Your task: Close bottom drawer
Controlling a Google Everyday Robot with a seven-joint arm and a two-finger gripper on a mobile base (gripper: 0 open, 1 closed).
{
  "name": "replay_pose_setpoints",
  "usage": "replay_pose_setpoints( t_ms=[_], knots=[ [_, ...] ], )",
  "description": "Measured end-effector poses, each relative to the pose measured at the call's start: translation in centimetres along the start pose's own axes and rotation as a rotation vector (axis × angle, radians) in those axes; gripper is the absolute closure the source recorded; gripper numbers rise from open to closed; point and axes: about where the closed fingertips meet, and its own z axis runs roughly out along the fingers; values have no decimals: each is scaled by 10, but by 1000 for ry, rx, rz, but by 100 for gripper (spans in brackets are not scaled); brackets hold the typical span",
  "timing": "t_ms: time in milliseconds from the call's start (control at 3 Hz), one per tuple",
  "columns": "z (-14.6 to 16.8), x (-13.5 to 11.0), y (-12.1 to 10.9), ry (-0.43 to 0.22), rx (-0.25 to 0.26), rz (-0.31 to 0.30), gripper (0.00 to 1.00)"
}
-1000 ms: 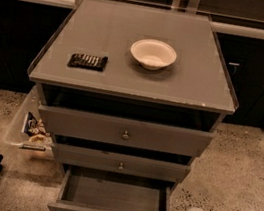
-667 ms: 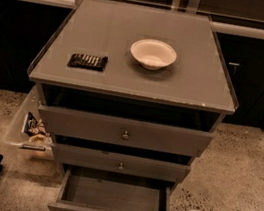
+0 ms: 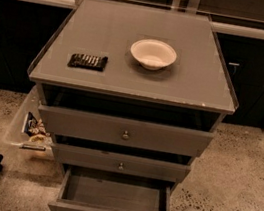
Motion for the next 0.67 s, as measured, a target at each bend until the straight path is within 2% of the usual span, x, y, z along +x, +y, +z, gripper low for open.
replay_pose_setpoints(
  t_ms=[333, 667],
  knots=[
    [0, 0, -1, 0, 1, 0, 81],
    [0, 0, -1, 0, 1, 0, 58]
  ],
)
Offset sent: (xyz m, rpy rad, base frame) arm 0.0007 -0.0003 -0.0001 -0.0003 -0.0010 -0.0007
